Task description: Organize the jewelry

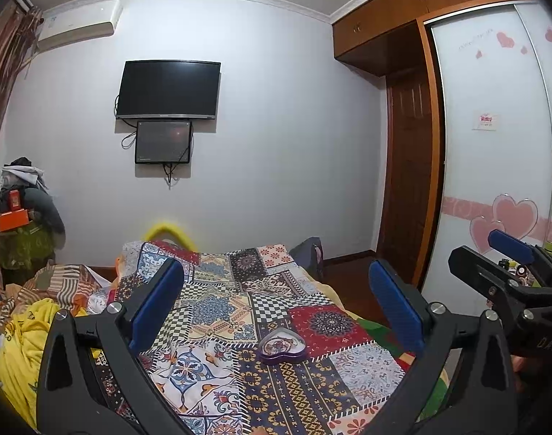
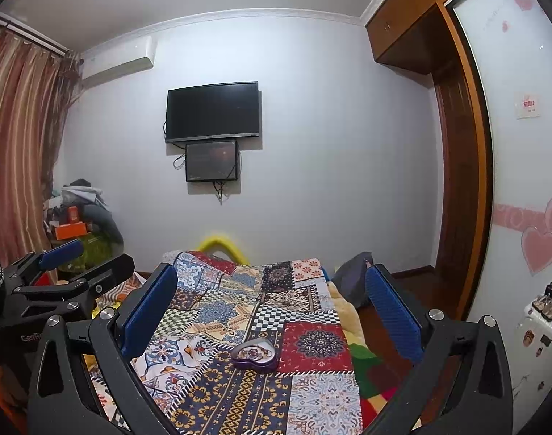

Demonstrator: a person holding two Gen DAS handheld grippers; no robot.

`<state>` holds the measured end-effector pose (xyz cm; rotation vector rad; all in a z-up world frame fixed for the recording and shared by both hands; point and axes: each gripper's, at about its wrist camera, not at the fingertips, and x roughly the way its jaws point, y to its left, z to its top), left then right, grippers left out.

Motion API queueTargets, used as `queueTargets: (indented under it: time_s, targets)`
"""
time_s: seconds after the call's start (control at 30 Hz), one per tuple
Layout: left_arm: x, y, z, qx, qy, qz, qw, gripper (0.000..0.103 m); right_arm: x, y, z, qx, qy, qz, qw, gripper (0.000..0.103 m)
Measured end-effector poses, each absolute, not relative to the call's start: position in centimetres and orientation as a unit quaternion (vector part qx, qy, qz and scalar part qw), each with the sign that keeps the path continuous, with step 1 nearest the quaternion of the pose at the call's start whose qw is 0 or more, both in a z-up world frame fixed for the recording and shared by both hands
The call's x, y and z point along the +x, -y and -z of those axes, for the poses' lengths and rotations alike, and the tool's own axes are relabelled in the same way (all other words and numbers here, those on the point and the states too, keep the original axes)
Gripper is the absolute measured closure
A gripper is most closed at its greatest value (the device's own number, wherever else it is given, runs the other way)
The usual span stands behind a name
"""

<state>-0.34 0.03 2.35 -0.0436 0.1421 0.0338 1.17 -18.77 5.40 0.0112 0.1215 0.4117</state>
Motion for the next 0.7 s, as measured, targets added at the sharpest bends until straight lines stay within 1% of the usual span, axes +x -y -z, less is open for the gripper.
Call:
queueTargets:
  time_s: [0.7]
  targets:
    - [-0.33, 0.02, -2.31, -0.021, -0.073, -0.011, 0.997, 0.0, 1.64, 18.9, -5.14, 0.009, -0.067, -0.206, 0.976, 0.0]
